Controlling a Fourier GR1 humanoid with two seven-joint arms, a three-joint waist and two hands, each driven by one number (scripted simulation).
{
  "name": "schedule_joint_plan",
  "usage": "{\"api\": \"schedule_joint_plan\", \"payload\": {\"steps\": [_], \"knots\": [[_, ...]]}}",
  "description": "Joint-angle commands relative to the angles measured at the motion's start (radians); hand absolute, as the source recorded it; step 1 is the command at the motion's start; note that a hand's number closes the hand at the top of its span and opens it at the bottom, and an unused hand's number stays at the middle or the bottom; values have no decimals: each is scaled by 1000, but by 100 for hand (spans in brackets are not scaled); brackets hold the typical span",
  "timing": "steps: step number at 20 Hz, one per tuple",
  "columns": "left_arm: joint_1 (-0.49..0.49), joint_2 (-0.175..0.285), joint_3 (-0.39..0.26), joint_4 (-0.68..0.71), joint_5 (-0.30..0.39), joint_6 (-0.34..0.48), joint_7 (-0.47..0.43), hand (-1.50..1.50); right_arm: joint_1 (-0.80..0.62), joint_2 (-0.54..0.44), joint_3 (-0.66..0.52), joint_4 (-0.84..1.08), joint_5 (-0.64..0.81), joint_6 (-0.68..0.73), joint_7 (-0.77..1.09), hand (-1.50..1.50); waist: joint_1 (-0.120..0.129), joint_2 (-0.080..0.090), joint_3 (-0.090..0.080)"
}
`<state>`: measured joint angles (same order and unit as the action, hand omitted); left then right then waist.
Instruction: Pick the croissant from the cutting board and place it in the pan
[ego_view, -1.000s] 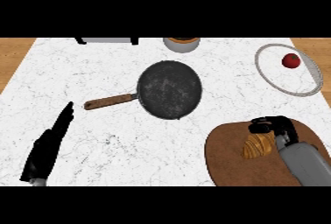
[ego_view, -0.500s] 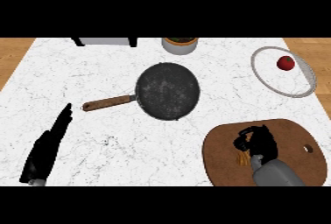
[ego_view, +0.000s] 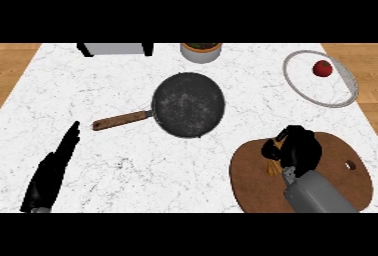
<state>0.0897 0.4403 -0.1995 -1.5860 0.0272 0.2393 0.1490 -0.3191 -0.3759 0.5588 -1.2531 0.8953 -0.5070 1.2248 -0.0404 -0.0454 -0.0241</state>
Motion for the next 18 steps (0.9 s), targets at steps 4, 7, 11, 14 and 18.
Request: {"api": "schedule_joint_plan", "payload": {"steps": [4,7,11,14,18], "knots": [[-7,6,12,-24,12,-8,16,0,-179,124,-62,-47,307,126,263,150,6,9,13],[-8,-7,11,8,7,-5,-13,0,-252,252,-126,-45,403,170,263,150,15,22,15],[32,-1,4,-30,10,-19,-34,0,-300,368,-249,10,521,225,263,150,45,31,20],[-43,-16,-4,2,3,-30,-21,0,-380,372,-305,53,505,186,263,150,58,45,22],[-83,-13,-5,-18,-13,-28,17,0,-426,374,-359,171,456,76,263,150,81,54,25]]}}
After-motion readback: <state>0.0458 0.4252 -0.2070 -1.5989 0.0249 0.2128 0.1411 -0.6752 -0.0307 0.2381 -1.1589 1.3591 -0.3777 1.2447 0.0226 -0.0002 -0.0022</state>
